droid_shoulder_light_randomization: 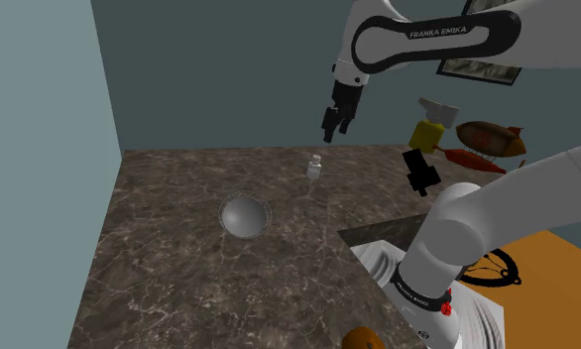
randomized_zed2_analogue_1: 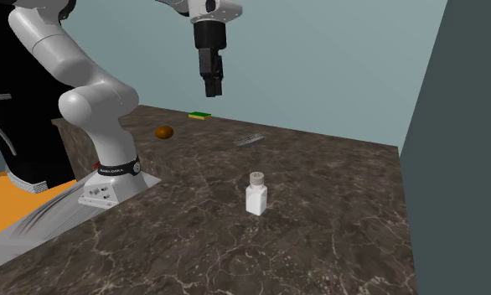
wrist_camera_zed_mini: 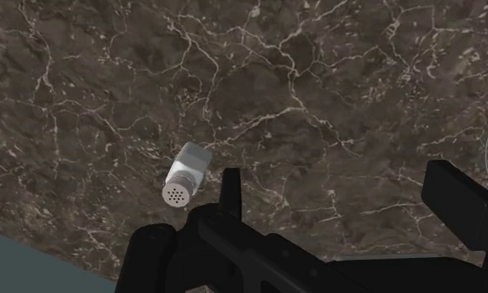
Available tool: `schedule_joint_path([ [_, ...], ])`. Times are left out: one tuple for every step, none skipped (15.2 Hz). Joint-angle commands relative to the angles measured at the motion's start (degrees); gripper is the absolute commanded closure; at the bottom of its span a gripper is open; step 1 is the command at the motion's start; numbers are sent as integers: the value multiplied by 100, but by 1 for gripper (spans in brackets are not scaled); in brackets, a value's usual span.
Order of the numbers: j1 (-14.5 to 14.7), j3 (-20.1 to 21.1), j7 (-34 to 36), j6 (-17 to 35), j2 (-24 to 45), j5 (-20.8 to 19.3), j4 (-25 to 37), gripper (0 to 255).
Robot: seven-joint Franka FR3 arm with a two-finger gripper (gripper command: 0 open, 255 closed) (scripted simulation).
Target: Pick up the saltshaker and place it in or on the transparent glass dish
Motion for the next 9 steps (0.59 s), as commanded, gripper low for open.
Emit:
schedule_joint_path([
  [-53,-188,-196,364,270,-92,-36,0],
  [-74,-275,-286,541,427,-126,-34,0],
  [-93,-363,-376,717,591,-154,-24,0],
  [-109,-449,-468,891,761,-177,-5,0],
  [-124,-535,-560,1062,938,-194,22,0],
  [-135,-621,-655,1231,1120,-203,58,0],
  [-145,-705,-753,1397,1308,-205,102,0],
  [-153,-788,-853,1559,1501,-199,154,0],
  [-158,-870,-956,1717,1699,-183,214,0],
])
